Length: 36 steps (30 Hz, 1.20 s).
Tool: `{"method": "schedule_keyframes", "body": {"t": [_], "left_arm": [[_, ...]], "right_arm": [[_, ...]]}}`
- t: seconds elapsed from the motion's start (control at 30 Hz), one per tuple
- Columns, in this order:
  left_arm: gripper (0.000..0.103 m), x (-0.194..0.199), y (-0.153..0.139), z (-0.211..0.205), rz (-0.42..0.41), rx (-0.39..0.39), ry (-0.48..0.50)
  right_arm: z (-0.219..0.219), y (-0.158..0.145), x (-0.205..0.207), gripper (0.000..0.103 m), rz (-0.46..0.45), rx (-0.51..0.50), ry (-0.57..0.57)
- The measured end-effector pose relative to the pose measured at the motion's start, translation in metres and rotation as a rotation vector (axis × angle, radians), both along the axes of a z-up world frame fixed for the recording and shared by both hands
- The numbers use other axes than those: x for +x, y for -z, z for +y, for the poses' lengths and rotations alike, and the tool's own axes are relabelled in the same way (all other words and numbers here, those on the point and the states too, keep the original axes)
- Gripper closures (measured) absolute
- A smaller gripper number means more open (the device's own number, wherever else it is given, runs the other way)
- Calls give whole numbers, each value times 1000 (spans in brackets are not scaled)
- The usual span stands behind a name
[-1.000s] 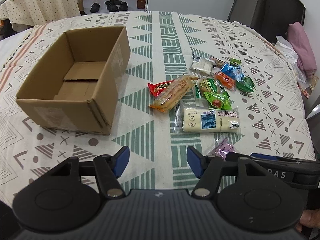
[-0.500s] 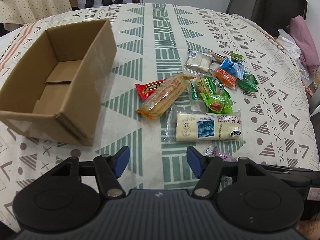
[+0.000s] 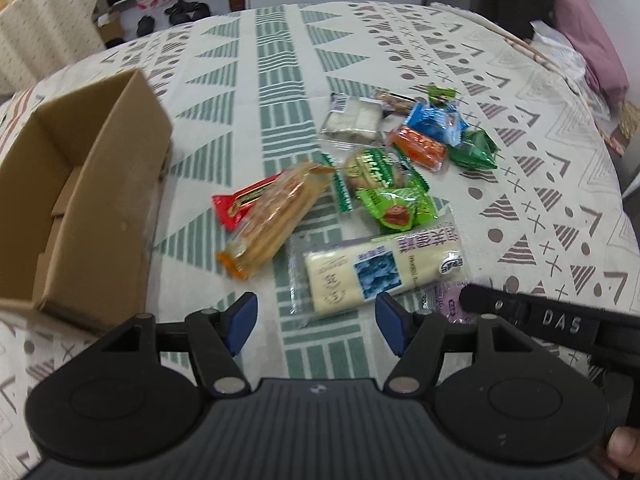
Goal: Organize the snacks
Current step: 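Grasp the purple pastry bag with the right gripper while the left gripper approaches the cream cake bar, then grasp the white cream cake bar with the left gripper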
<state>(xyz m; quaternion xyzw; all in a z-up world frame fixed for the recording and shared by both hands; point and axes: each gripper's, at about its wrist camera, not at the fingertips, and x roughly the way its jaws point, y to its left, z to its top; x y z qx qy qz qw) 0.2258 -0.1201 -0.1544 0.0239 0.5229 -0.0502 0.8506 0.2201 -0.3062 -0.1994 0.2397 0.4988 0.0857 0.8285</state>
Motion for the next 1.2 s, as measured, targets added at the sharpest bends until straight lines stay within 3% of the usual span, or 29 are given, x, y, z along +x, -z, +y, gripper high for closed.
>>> {"method": "schedule_keyframes", "body": {"t": [0.57,0.83,1.0,1.13,1.2], "left_arm": [[28,27,19,-36,15,67,120],[22,34,24,-48,-10,56,203],[22,33,33,-47,34,4,204],[32,31,44,-46,96,-18,177],[39,28,44,-48,84,-2,175]], "right_arm": [[-27,1,10,83,-66,47,117],[-34,4,12,83,-60,73,143],[-36,5,13,83,-59,79,148],[-36,6,14,83,-58,77,143],[-33,6,14,82,-54,72,129]]}}
